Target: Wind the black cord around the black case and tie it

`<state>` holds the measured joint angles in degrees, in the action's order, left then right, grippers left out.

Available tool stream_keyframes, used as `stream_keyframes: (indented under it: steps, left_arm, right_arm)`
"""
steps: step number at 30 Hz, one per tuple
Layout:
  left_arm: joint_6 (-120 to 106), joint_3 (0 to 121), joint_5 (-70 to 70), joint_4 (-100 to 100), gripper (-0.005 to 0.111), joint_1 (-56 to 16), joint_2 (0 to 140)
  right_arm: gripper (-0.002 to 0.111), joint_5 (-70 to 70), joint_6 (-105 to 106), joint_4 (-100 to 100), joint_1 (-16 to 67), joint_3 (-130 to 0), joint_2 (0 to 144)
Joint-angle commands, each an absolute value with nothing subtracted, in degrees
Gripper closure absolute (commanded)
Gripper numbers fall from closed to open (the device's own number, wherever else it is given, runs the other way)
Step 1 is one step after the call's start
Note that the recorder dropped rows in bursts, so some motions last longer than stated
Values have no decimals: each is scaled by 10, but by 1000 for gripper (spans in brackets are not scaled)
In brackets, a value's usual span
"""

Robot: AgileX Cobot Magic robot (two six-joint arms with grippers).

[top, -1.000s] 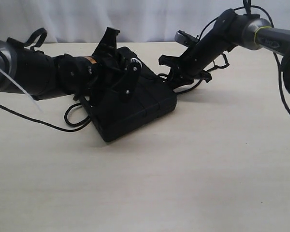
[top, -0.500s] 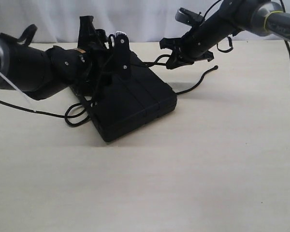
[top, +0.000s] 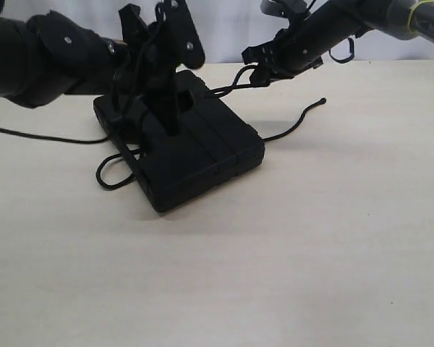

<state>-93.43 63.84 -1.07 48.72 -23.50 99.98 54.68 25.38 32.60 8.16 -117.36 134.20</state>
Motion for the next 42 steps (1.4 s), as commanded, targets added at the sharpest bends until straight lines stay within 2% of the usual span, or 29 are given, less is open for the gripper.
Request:
stream_keyframes:
  steps: [1,3,9,14,21,26,31,34,35,37,39,40,42]
  left_arm:
    - [-808,693,-21,545,39,-201,1031]
    - [-790,724,-54,586,40,-182,1056]
    - [-819,843,-284,776,40,-123,1154]
    - [-825,921,-393,892,40,-99,1244]
    - [-827,983,-413,946,40,-102,1333]
    - [-860,989,-475,946,40,-105,1352]
    - [-863,990,-489,954,40,-107,1354]
    - [-863,990,-470,886,40,-119,1356]
    - [-858,990,-427,879,50,-124,1356]
    - [-850,990,-380,887,84,-117,1356]
    - [-850,990,-380,887,103,-105,1356]
    - [-850,990,-380,885,107,-94,1355]
    - [-836,990,-381,885,107,-72,1351]
  right_arm:
    - [104,558,301,326,82,-1172,1320]
    - [104,564,321,326,82,-1172,1315]
    - [104,586,385,326,82,-1172,1310]
    - [104,591,398,328,82,-1172,1309]
    - [104,596,407,328,82,-1172,1309]
    - [104,586,407,328,82,-1172,1309]
    - [104,586,405,328,82,-1172,1309]
    - [104,585,400,328,82,-1172,1309]
    - [104,586,396,328,82,-1172,1309]
    - [104,597,394,328,82,-1172,1309]
    - [104,605,394,320,82,-1172,1309]
    - [104,612,394,313,82,-1172,1309]
    - [104,626,394,290,82,-1172,1309]
